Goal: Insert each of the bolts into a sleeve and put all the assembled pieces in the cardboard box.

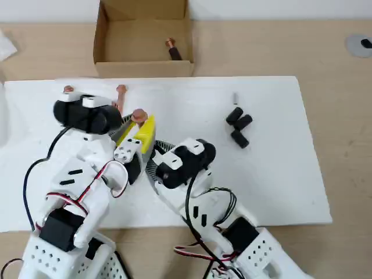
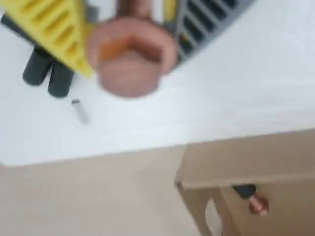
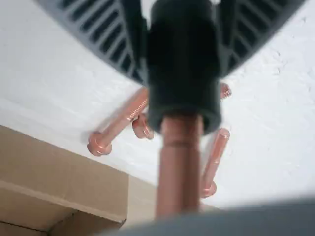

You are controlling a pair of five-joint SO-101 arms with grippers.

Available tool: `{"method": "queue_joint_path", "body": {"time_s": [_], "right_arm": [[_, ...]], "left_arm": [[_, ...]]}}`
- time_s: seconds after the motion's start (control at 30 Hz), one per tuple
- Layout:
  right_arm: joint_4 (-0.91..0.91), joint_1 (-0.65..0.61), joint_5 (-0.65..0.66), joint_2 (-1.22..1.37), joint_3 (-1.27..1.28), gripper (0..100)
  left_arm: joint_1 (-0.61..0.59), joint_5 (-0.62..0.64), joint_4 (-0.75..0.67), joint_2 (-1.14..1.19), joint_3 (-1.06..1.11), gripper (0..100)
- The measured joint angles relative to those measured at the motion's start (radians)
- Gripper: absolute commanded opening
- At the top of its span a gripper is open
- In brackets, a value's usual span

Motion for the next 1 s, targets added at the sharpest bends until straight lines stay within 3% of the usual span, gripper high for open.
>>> {"method": "queue_joint_path", "body": {"time_s": [0.27,0.6,0.77,0.9,1.0], "right_arm": [[0.0,0.0,0.0,0.0,0.0,0.9],[0.0,-0.002,0.0,0.0,0.002,0.9],[0.0,0.02,0.0,0.0,0.0,0.9],[-0.026,0.138,0.0,0.015,-0.017,0.9],[-0.041,0.245,0.0,0.101,-0.106,0.9]], "left_arm": [[0.0,0.0,0.121,0.0,-0.02,14],[-0.046,0.078,0.305,0.028,-0.313,17],[-0.158,0.11,0.322,0.14,-0.468,16],[-0.334,0.083,0.322,0.221,-0.509,0],[-0.41,0.038,0.322,0.313,-0.509,0]]}}
